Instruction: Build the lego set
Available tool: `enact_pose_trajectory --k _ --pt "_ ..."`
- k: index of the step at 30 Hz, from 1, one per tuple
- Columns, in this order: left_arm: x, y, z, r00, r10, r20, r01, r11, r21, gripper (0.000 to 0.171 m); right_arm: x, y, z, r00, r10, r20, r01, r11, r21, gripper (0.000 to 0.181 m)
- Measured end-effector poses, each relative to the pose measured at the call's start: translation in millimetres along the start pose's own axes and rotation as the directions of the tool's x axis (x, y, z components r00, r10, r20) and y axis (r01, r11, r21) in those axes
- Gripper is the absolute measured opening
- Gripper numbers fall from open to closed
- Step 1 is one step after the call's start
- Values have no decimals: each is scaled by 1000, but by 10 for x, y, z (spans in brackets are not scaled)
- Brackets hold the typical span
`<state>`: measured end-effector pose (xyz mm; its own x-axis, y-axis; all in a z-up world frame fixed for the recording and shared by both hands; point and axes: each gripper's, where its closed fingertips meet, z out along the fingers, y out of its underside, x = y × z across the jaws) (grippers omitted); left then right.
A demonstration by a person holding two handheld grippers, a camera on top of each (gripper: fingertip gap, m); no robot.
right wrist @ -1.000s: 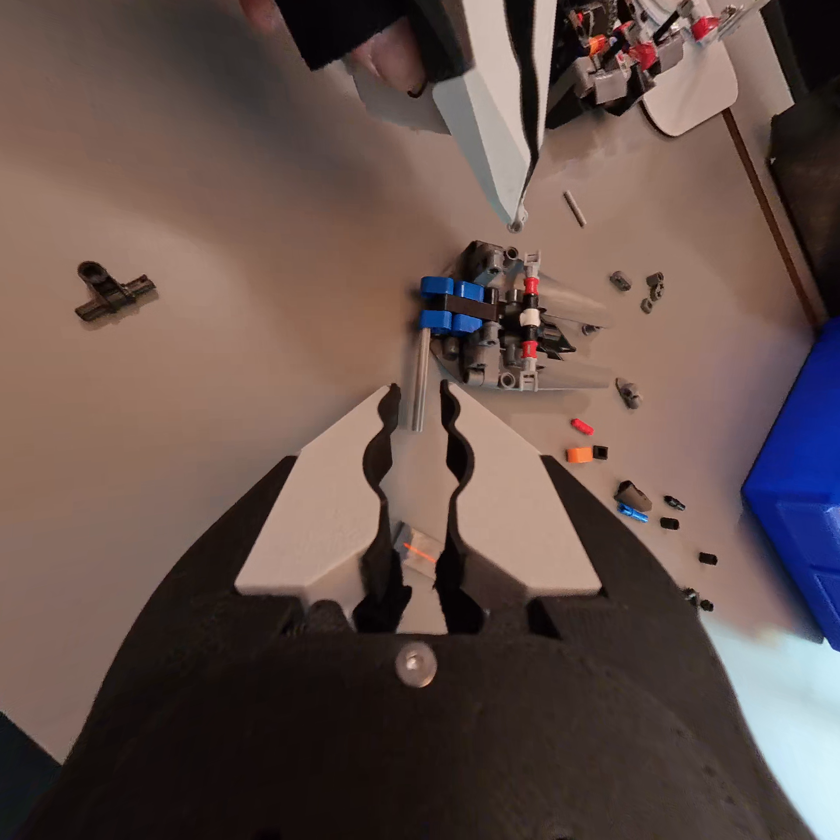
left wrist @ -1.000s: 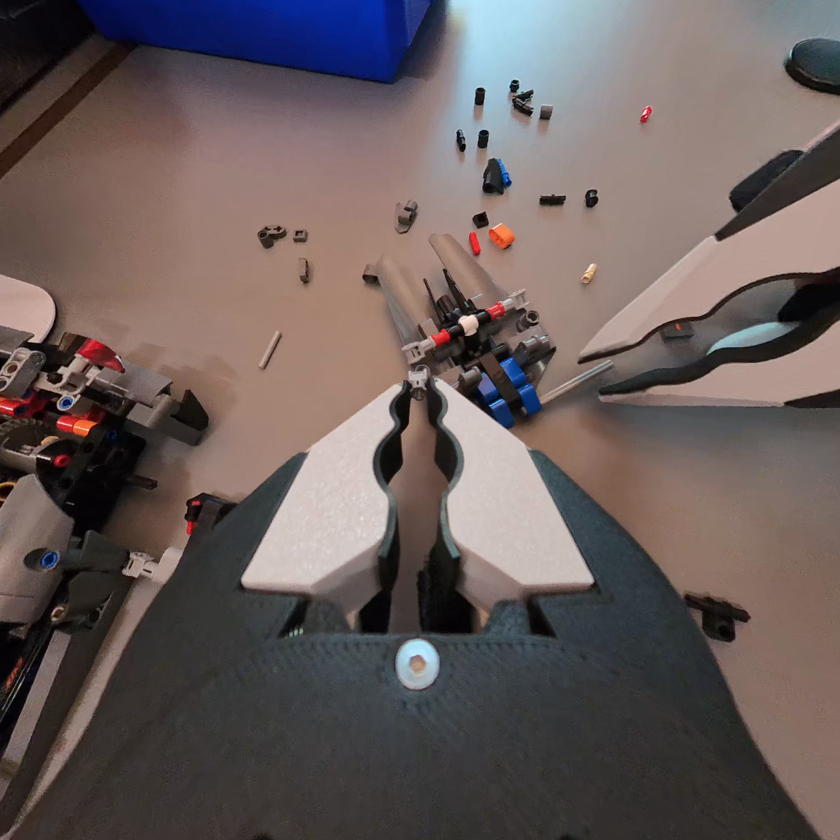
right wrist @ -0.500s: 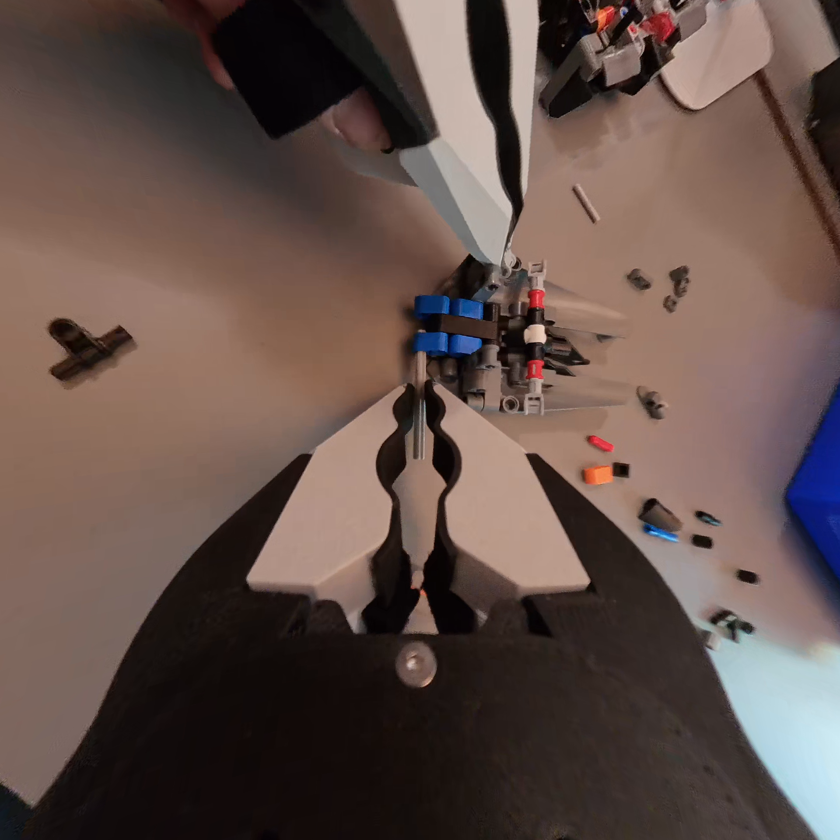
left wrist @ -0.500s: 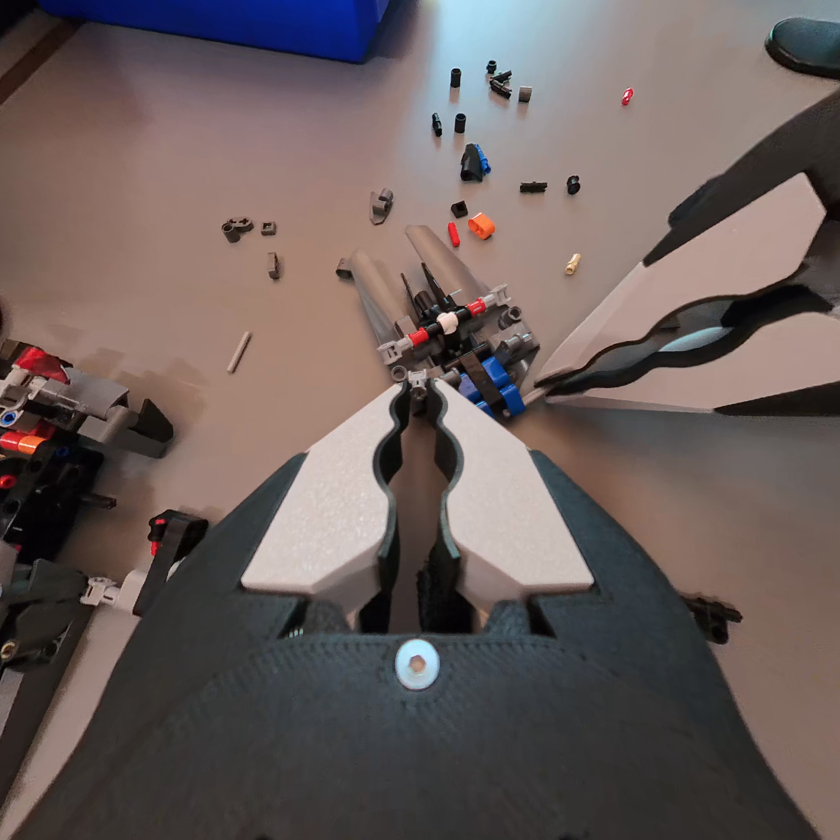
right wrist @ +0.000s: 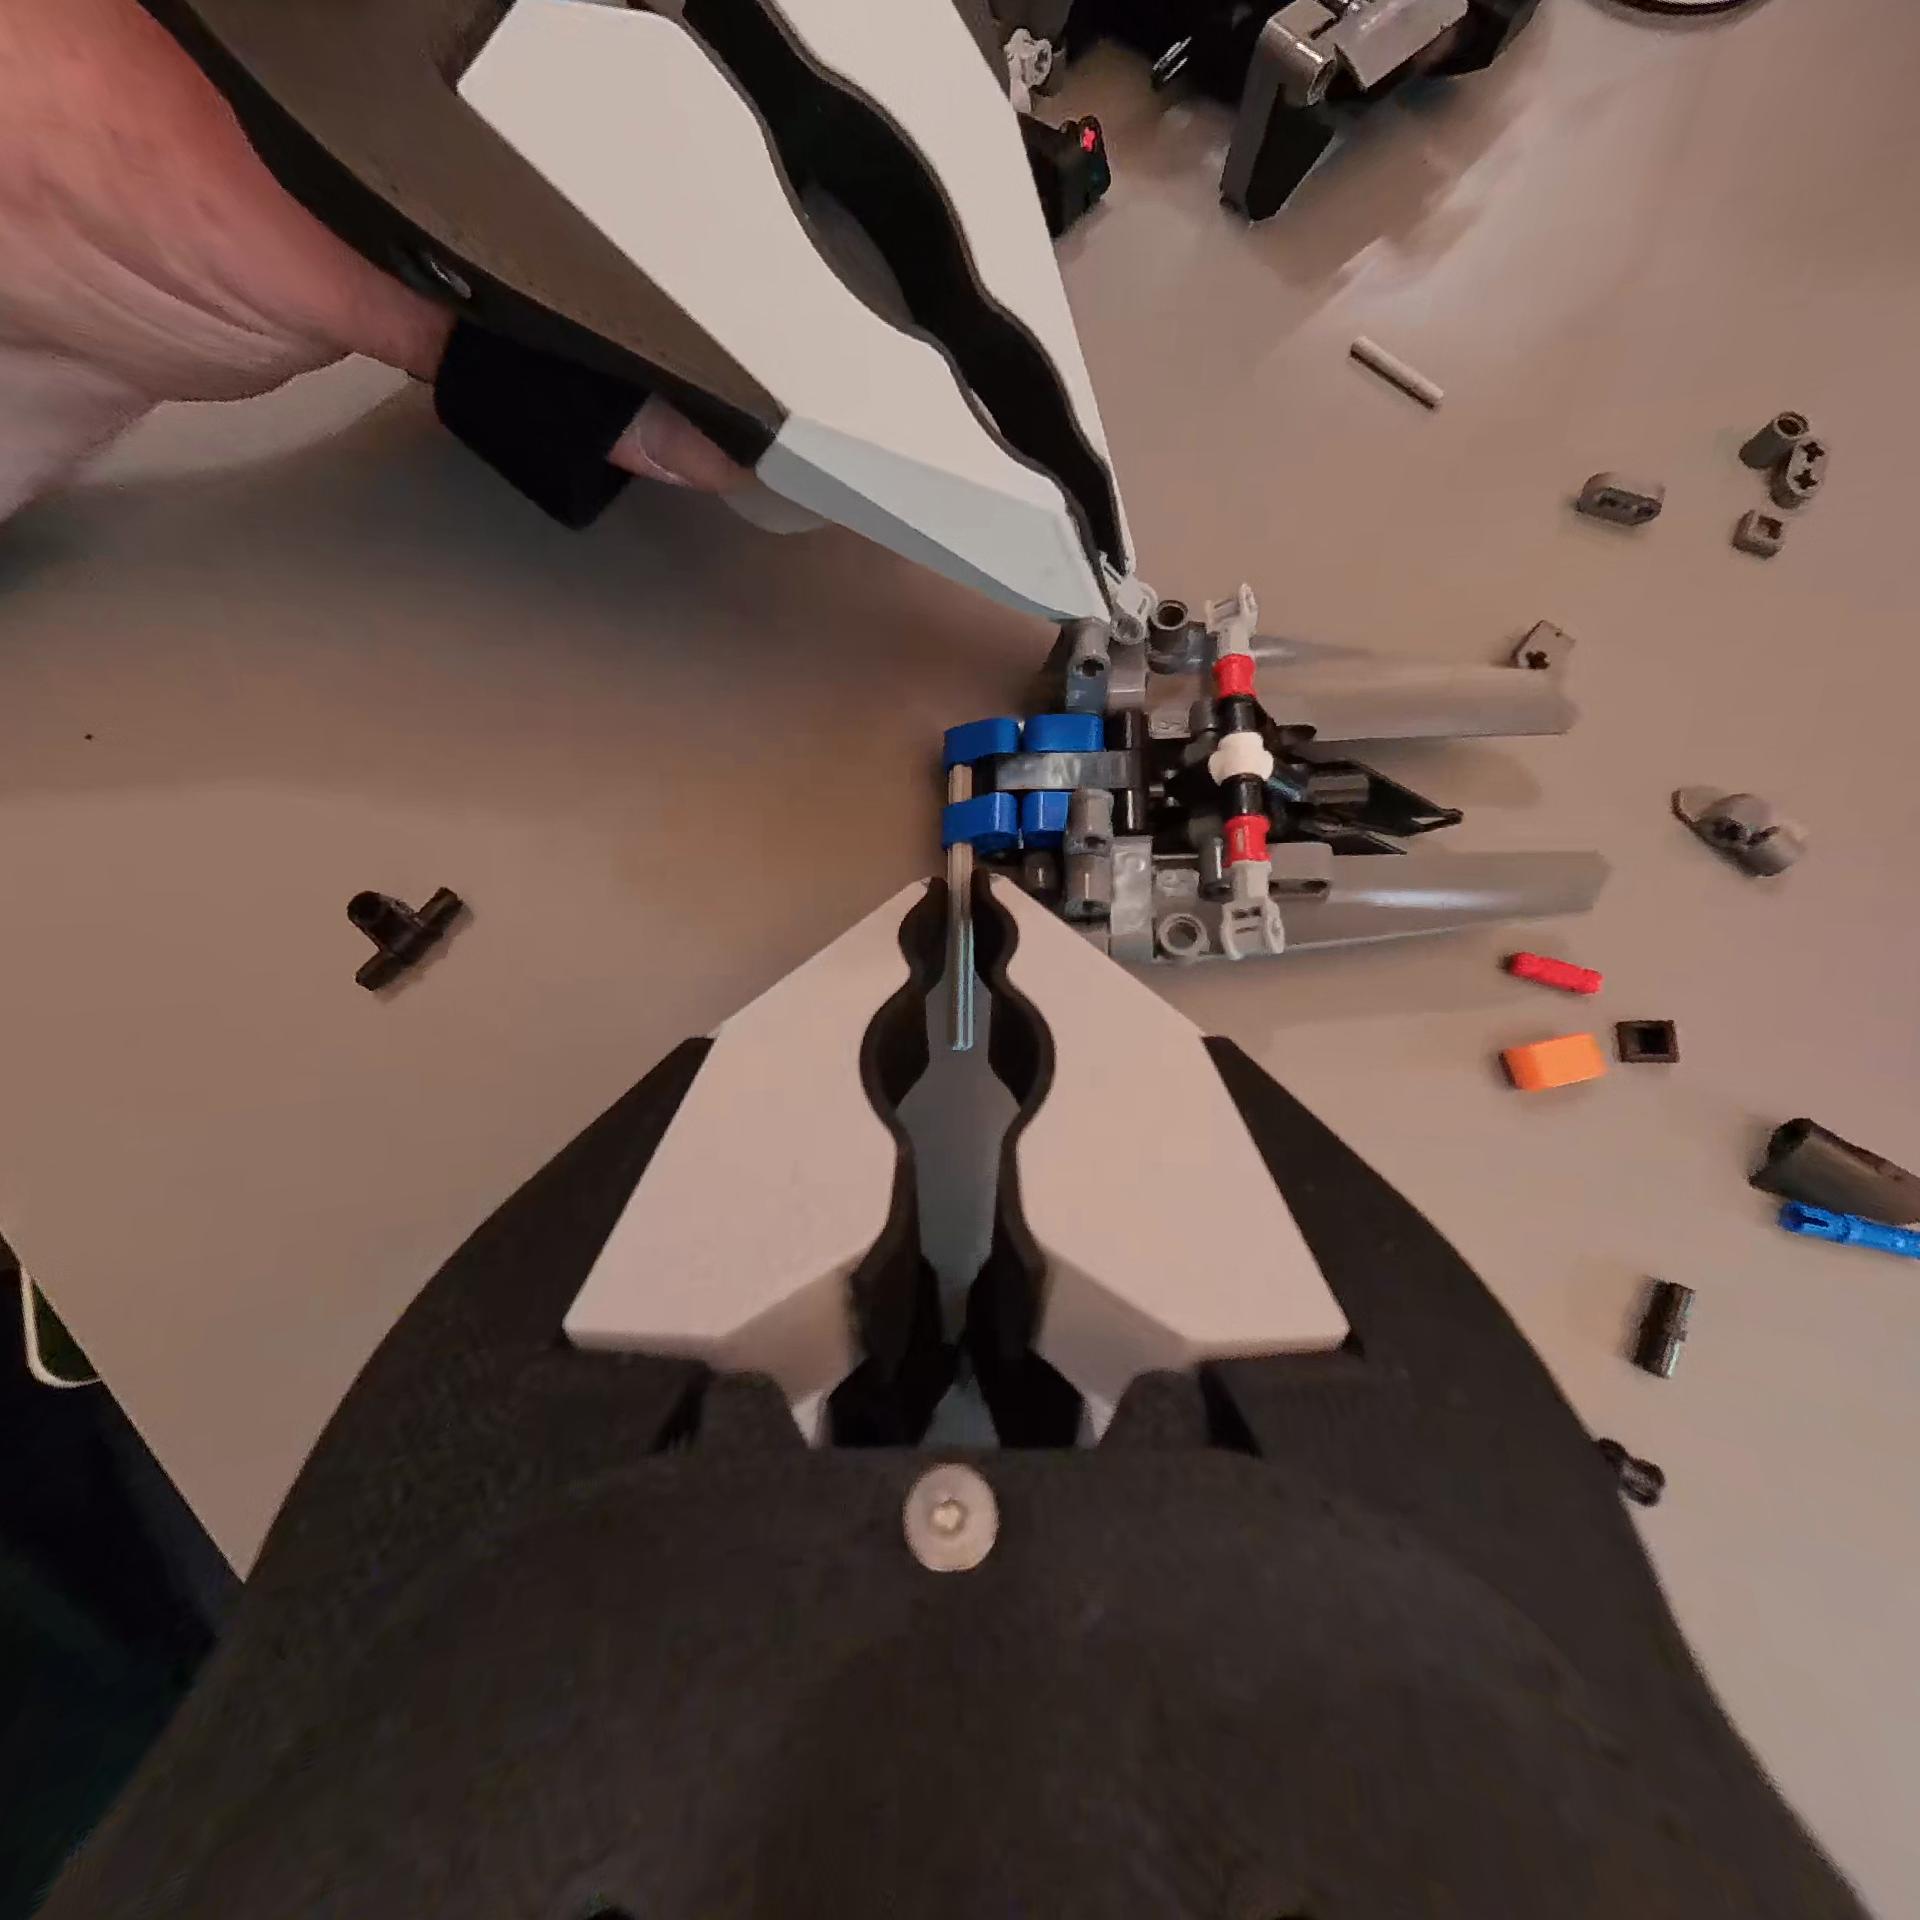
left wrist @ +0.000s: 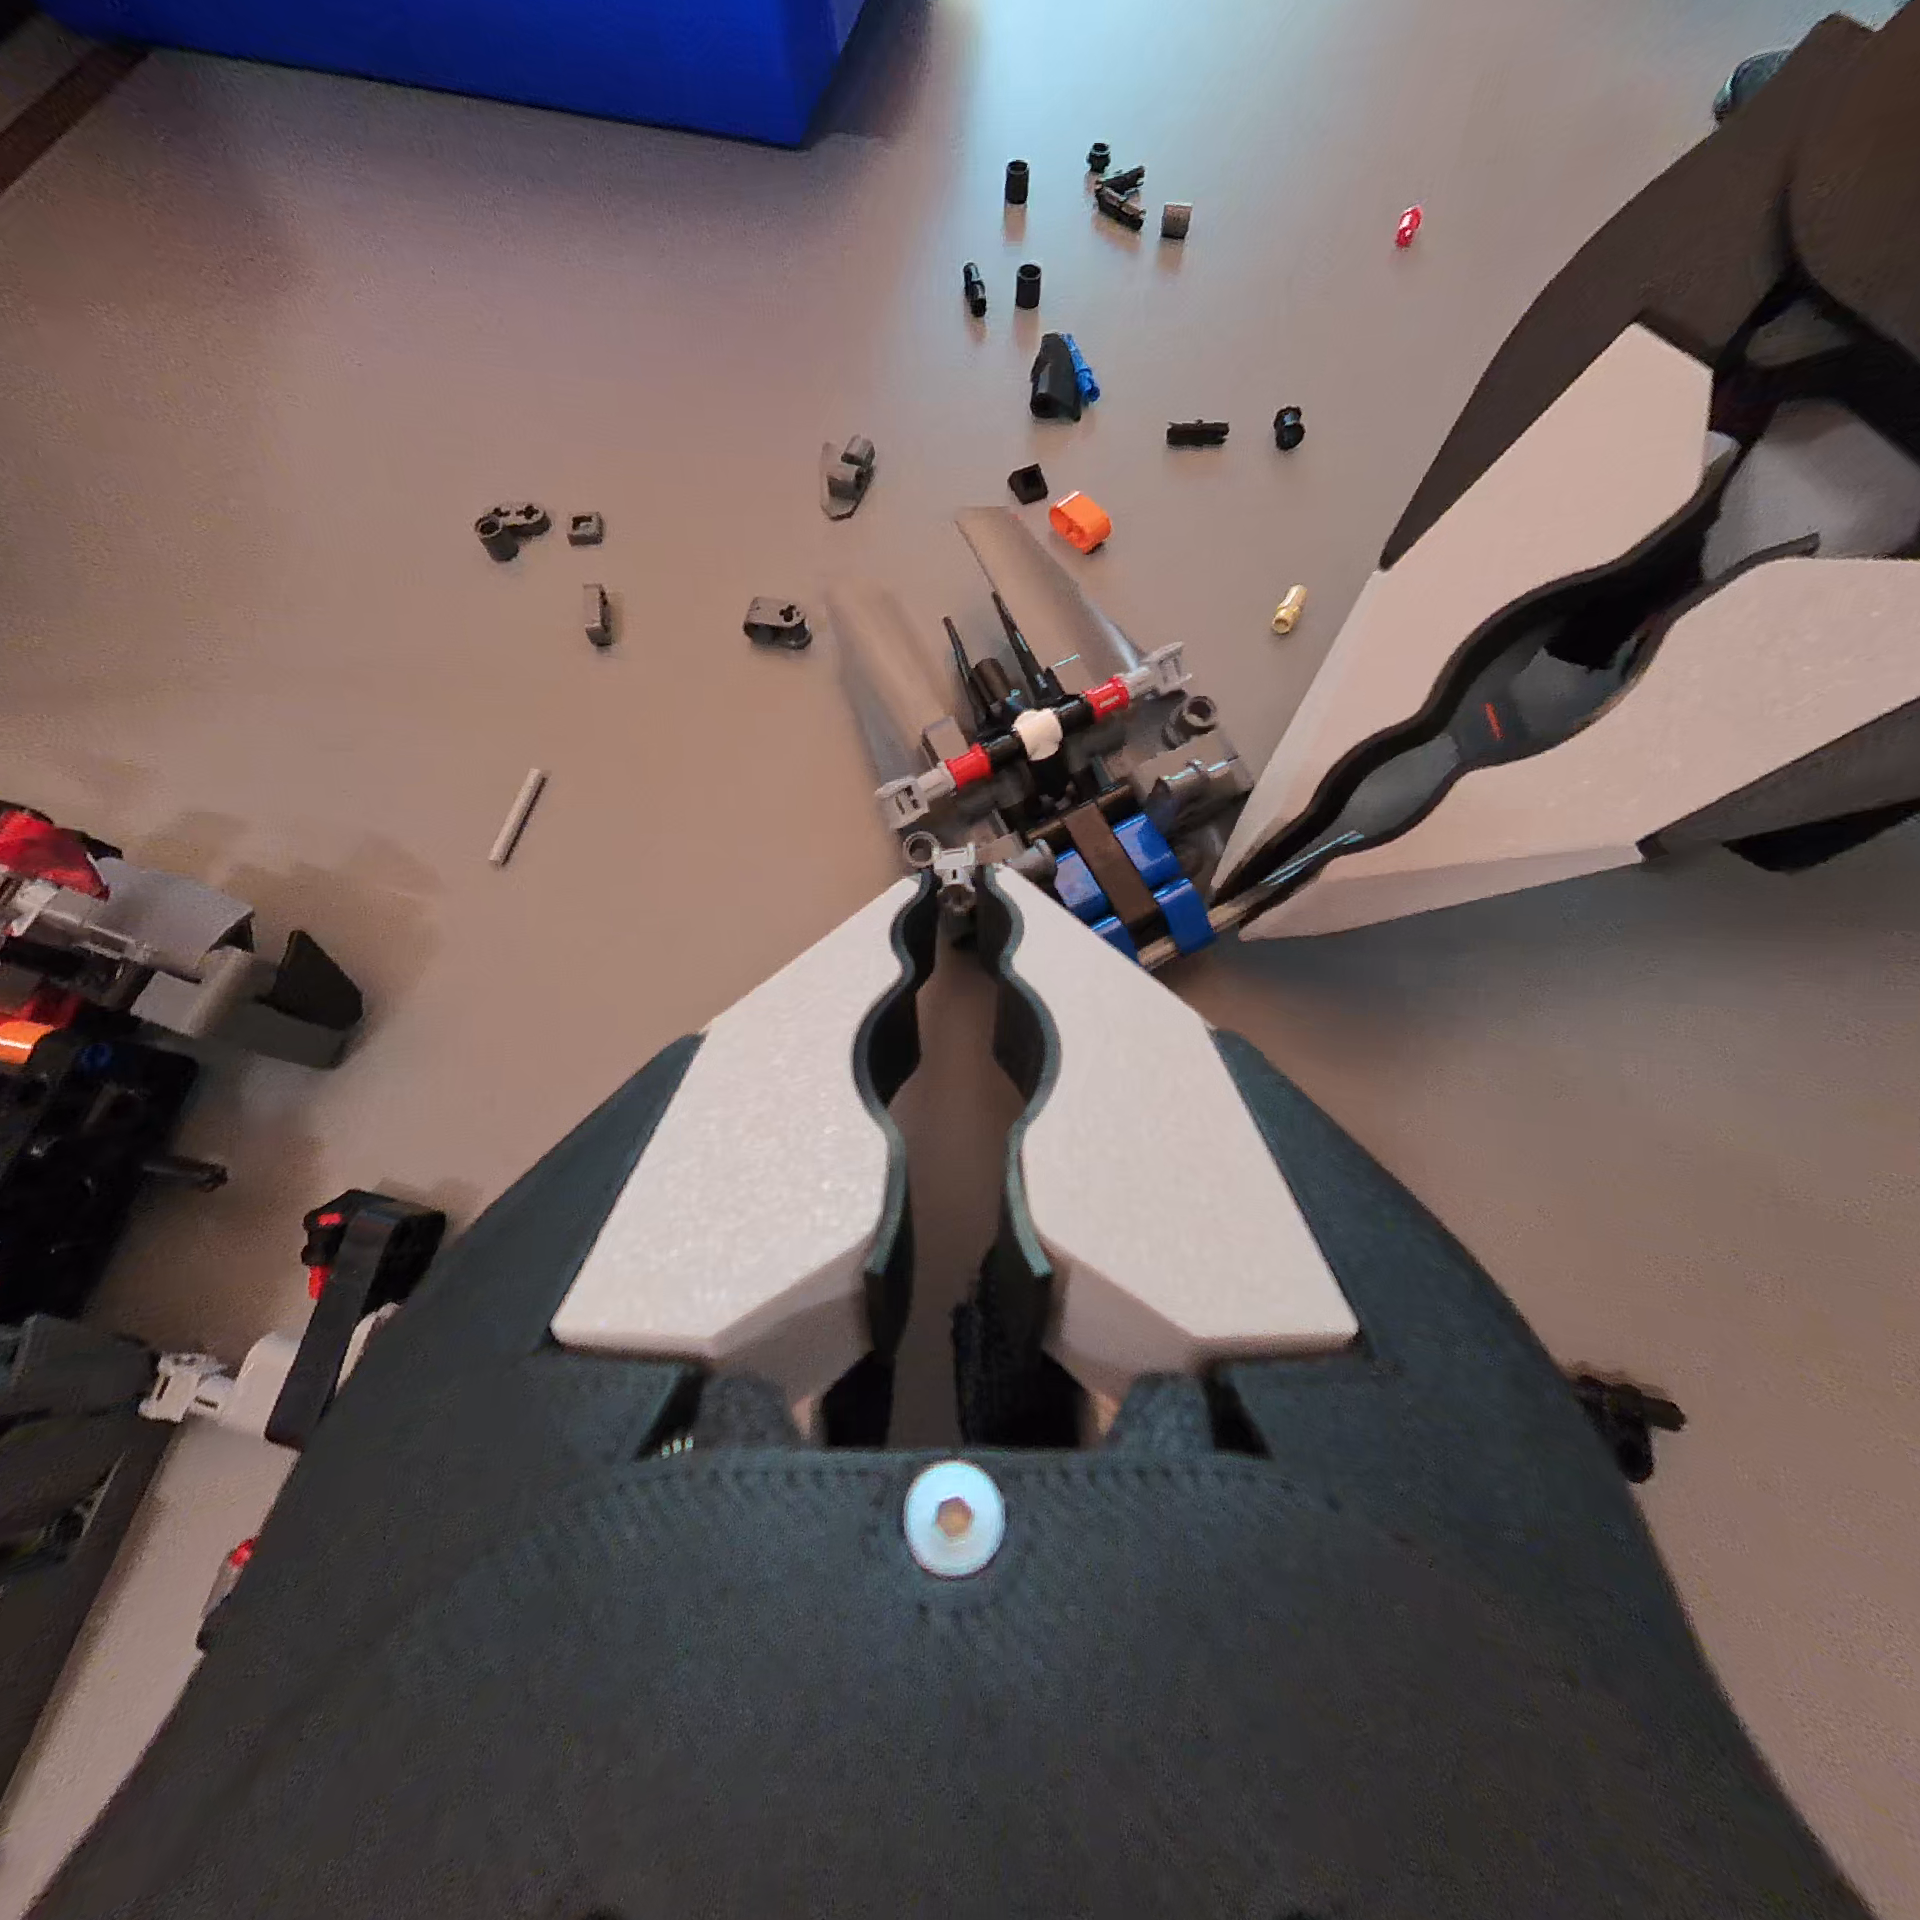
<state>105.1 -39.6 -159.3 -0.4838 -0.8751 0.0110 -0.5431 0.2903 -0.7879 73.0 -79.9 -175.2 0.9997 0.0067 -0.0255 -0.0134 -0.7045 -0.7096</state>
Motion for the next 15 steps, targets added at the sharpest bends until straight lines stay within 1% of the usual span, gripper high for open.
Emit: enact_pose_trajectory --k 4,15 --pt "-3 0 -2 1000 -4 -3 4 1000 3 5 11 2 -2 1000 20 14 -20 1000 8 2" --pt "-1 -14 4 1000 12 11 -12 1000 4 5 16 84 -34 1000 18 6 -18 1000 -2 2"
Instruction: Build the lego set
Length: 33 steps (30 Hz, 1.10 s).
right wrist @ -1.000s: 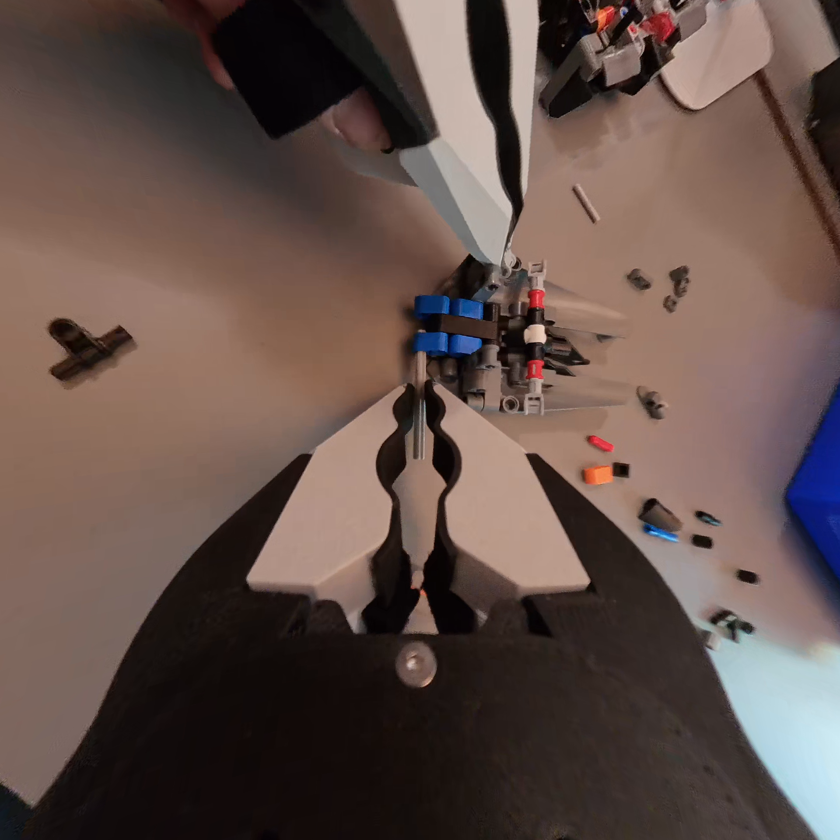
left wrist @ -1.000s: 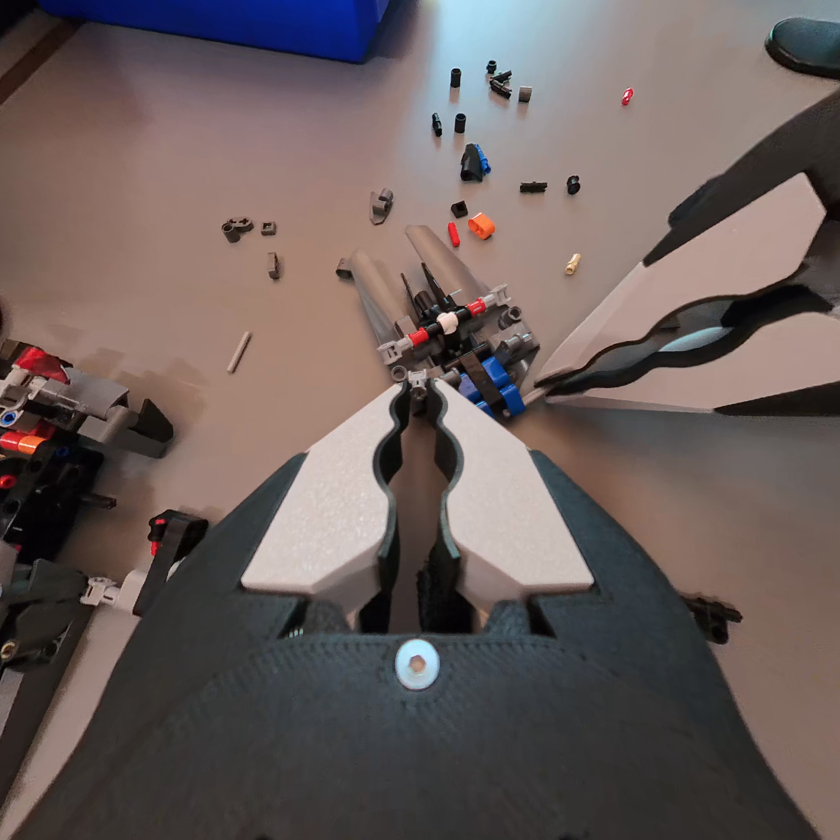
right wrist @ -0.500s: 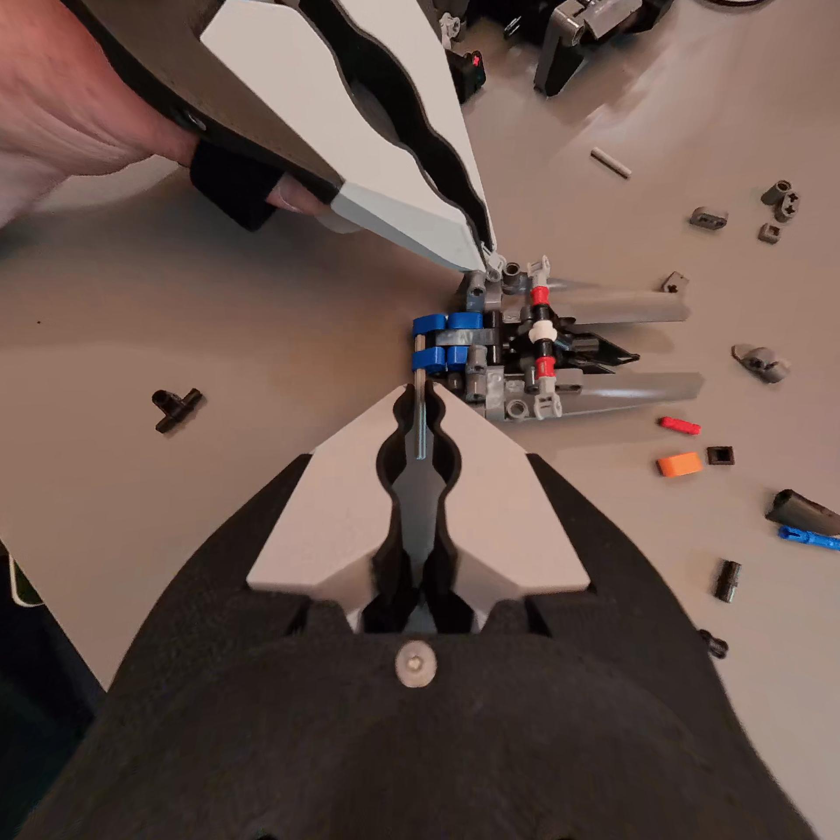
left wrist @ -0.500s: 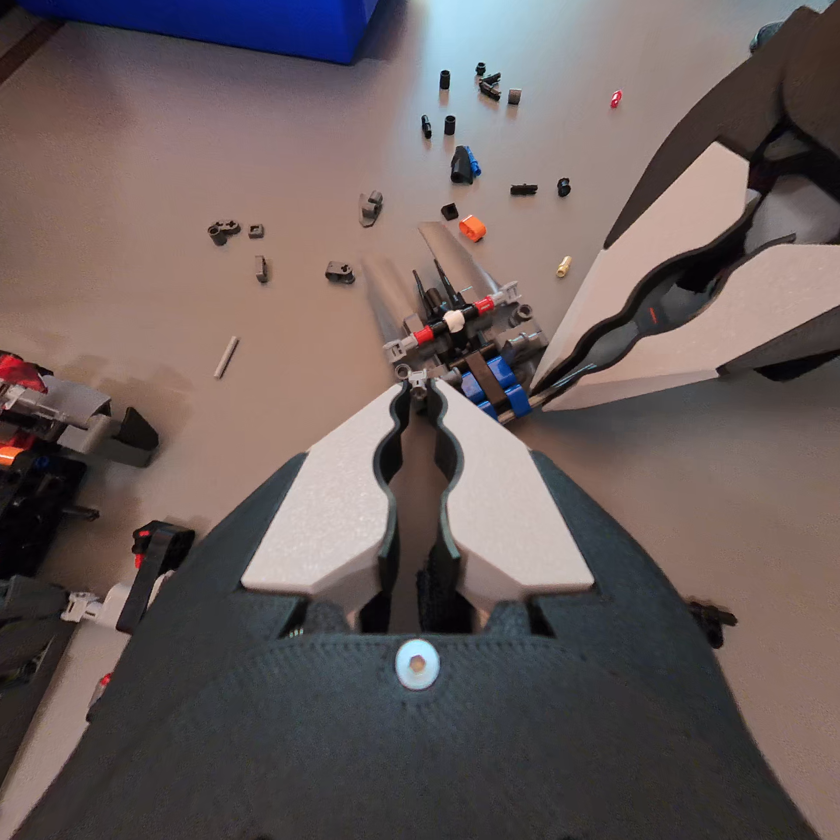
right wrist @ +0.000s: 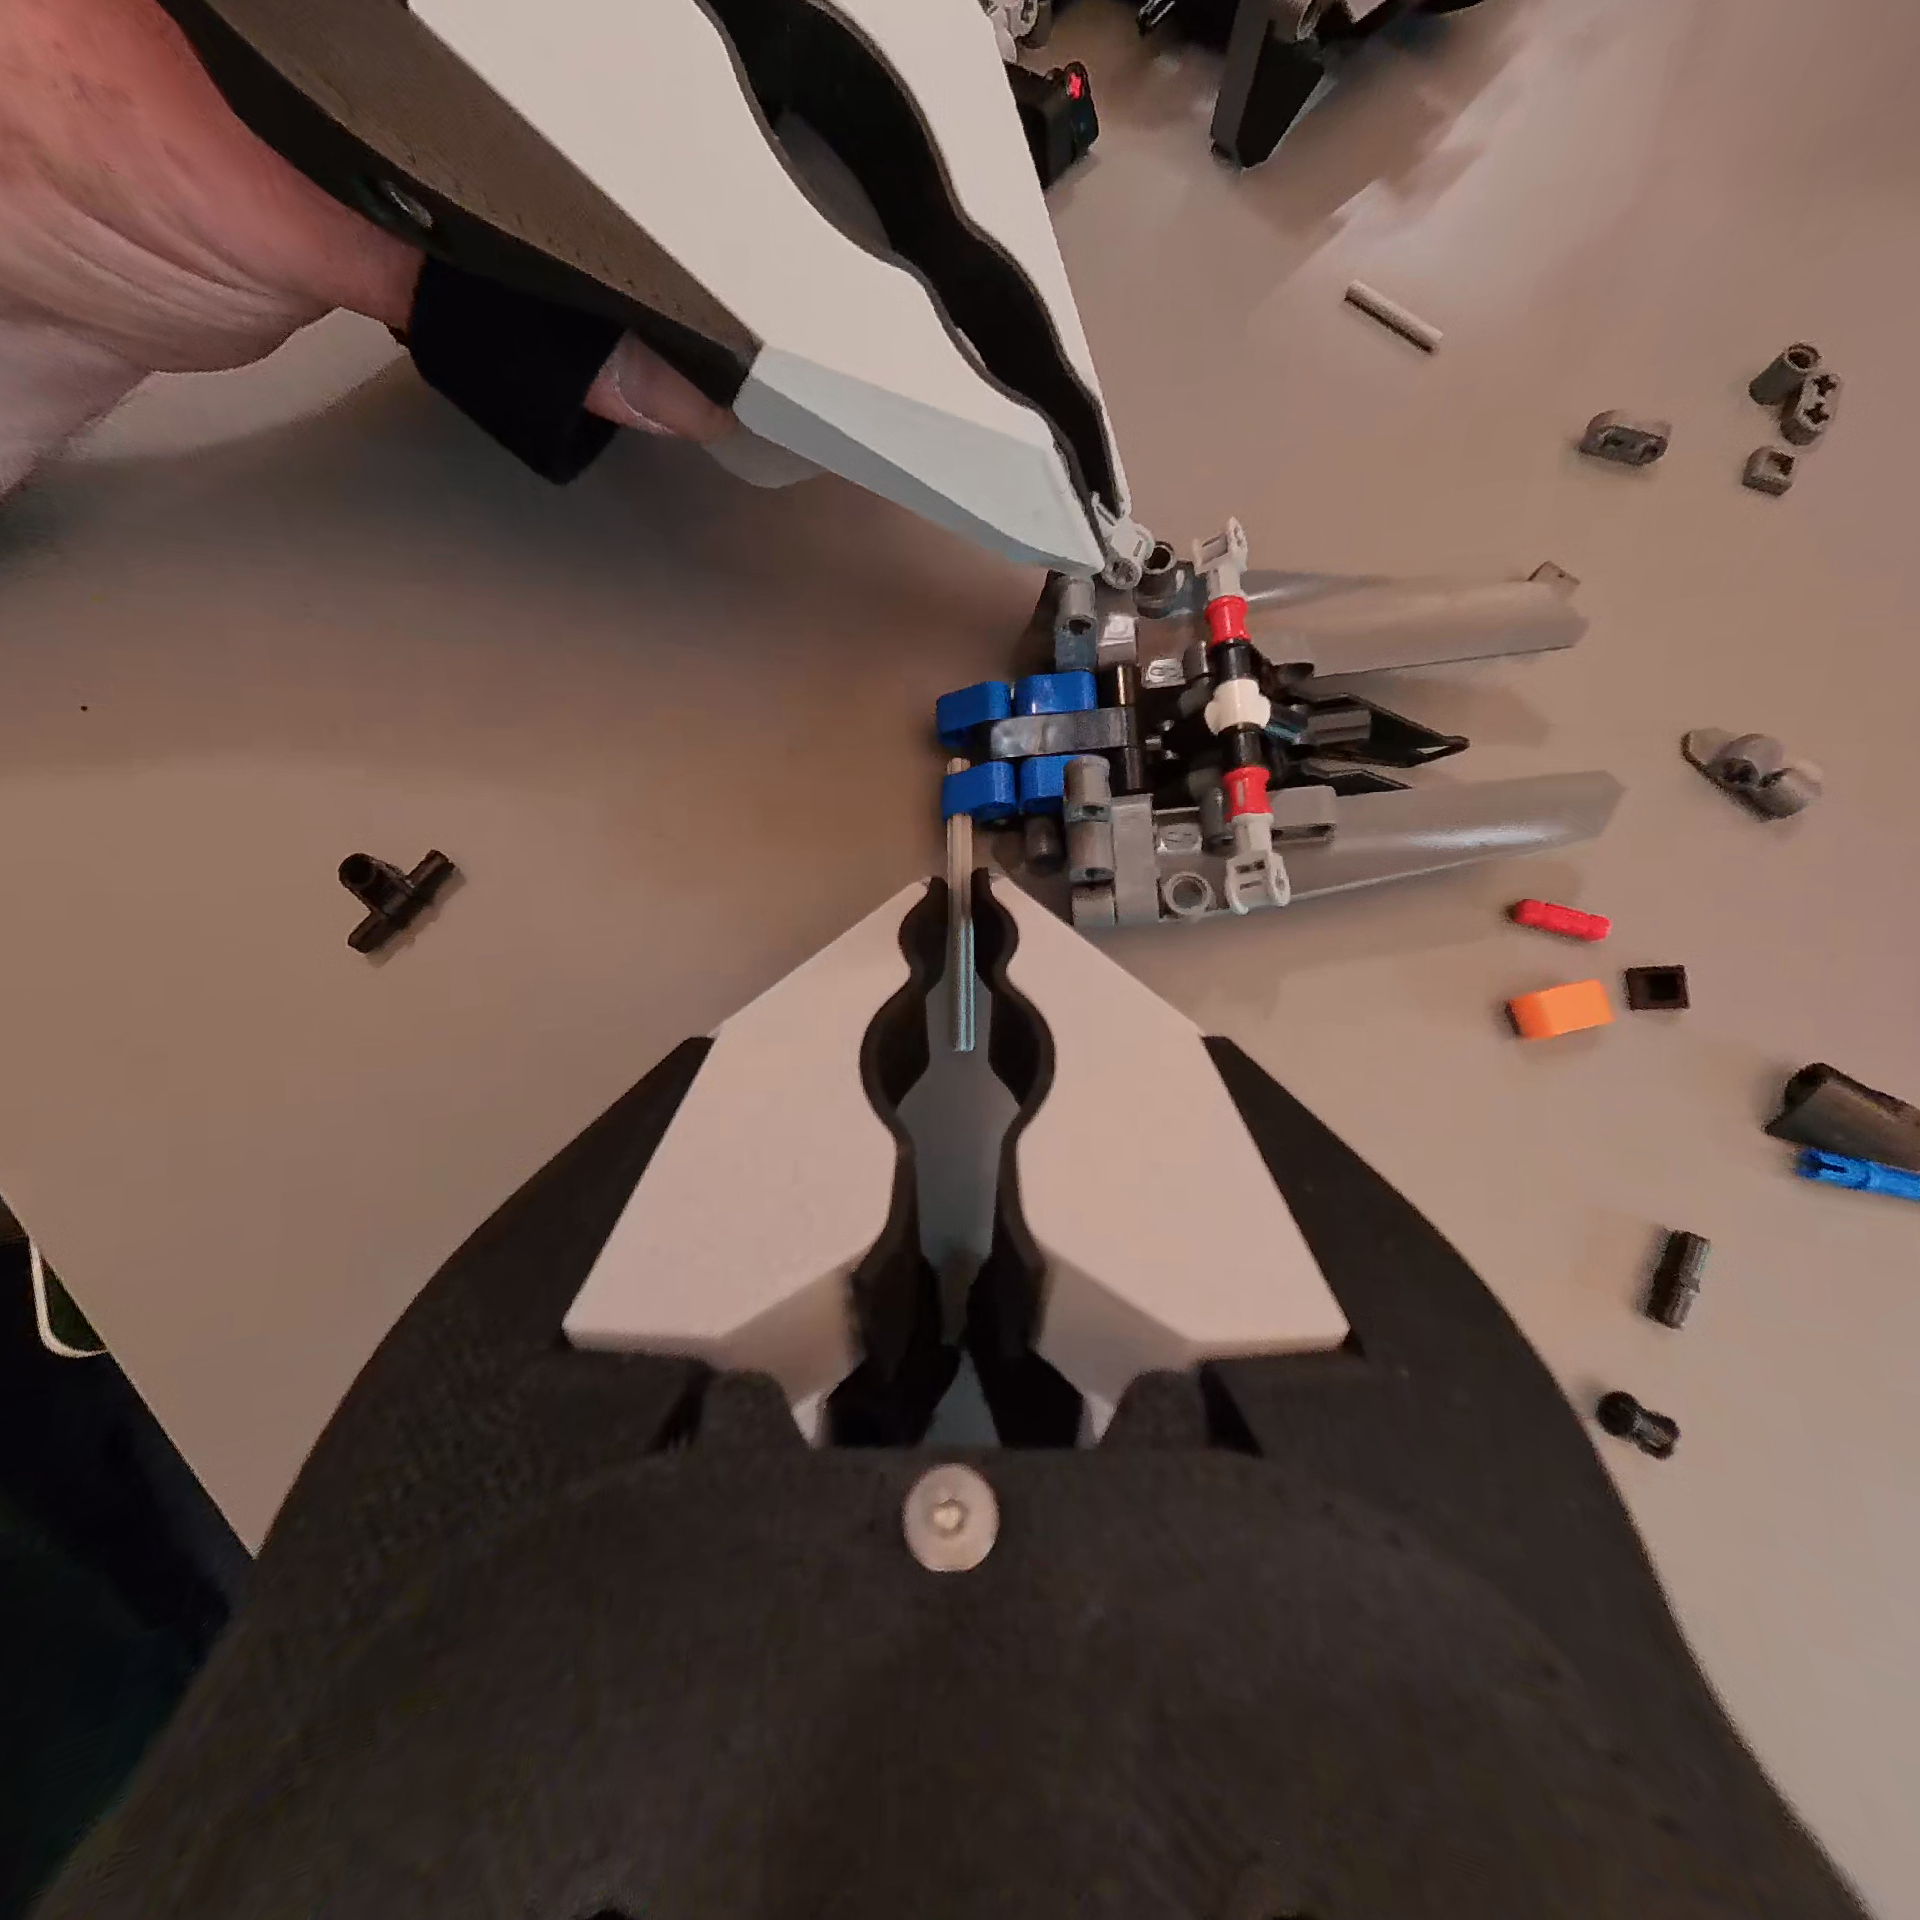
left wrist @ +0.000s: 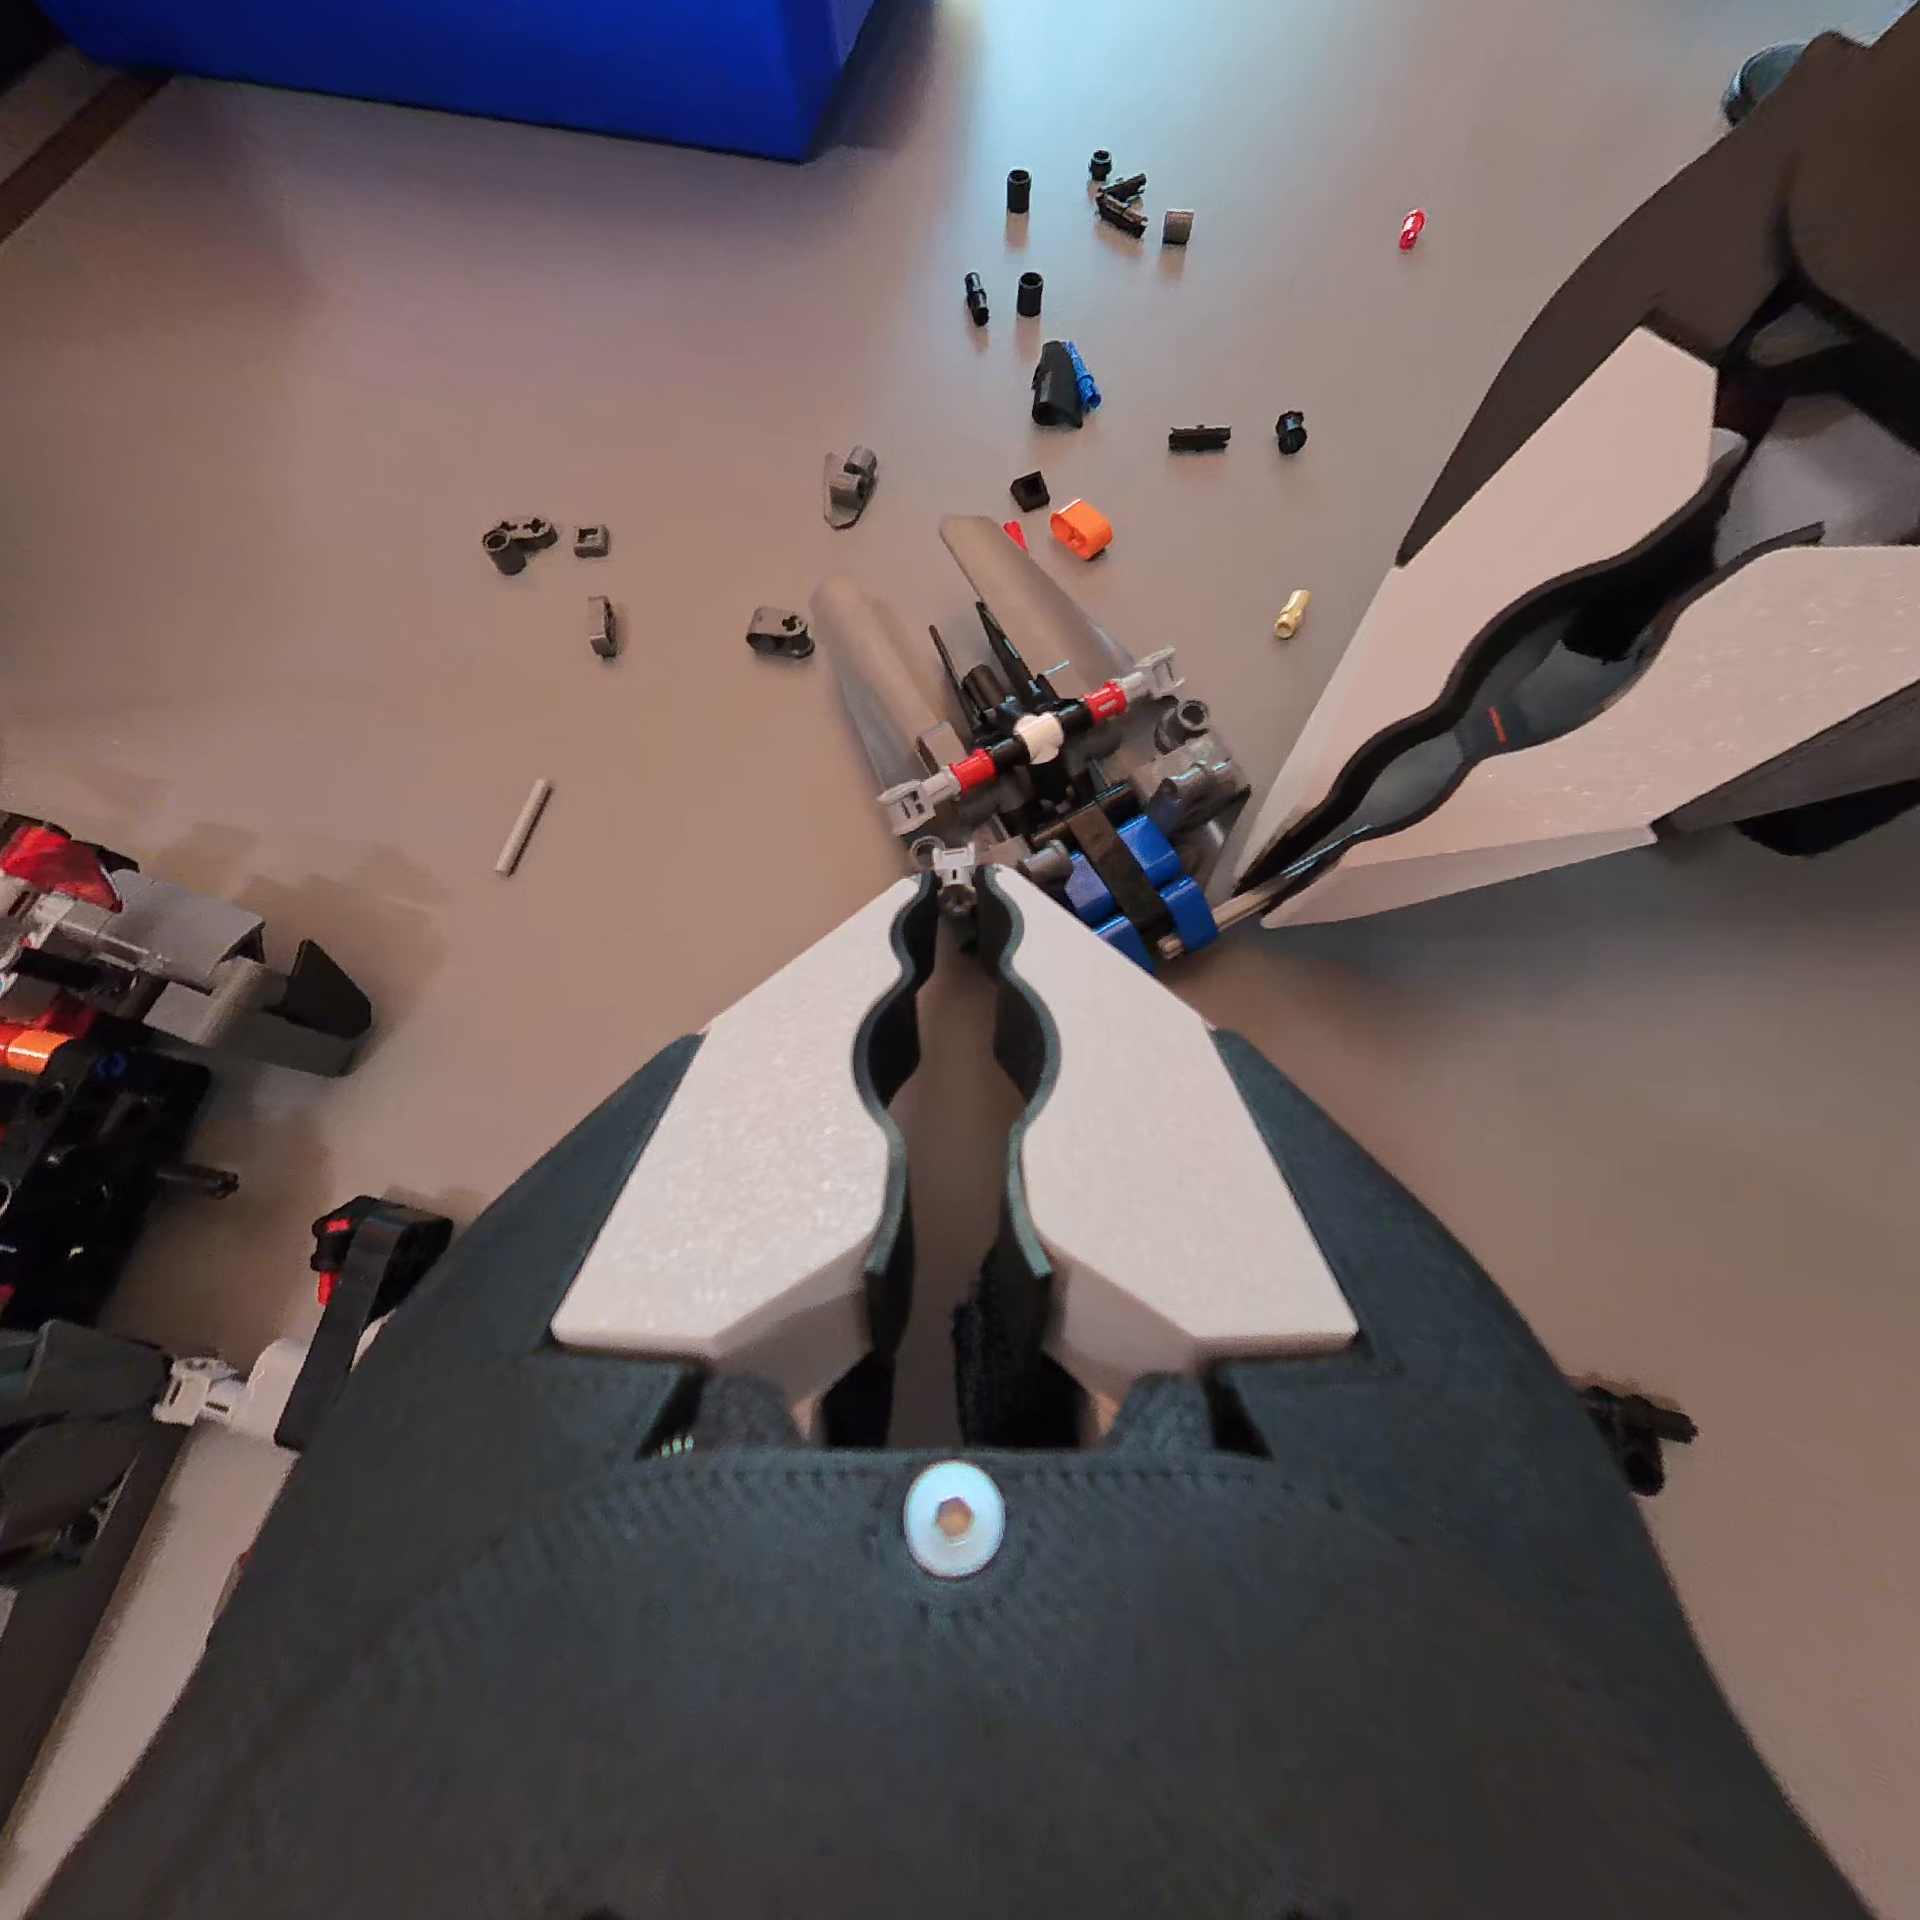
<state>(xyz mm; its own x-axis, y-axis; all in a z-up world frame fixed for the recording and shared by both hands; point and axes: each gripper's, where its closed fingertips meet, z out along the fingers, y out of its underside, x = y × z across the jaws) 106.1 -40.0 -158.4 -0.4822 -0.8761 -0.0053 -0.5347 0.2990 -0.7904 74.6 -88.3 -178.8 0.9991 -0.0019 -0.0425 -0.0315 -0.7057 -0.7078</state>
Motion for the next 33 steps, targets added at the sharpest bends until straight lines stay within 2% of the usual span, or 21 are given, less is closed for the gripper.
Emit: enact_pose_trajectory --k 6,10,16,20,26,33 --pt "59 -93 -197 1000 -5 -2 5 998 55 5 -27 -31 13 1000 -2 7 2 1000 11 2" --pt "203 -21 -275 1000 31 5 -31 1000 1 5 -57 -21 18 1000 15 25 -15 1000 24 2" --pt "508 152 -148 1000 -12 14 13 998 -59 5 -72 -7 6 997 57 56 -60 997 51 2" --pt "488 208 -112 994 -4 112 14 996 -91 5 -89 -14 12 996 57 64 -60 997 51 2" --pt "438 249 -130 984 0 180 24 991 -134 5 -89 -20 14 995 70 69 -74 996 52 2" --pt "427 253 -112 978 -23 210 50 991 -122 5 -98 -18 -6 995 69 74 -73 995 61 2"
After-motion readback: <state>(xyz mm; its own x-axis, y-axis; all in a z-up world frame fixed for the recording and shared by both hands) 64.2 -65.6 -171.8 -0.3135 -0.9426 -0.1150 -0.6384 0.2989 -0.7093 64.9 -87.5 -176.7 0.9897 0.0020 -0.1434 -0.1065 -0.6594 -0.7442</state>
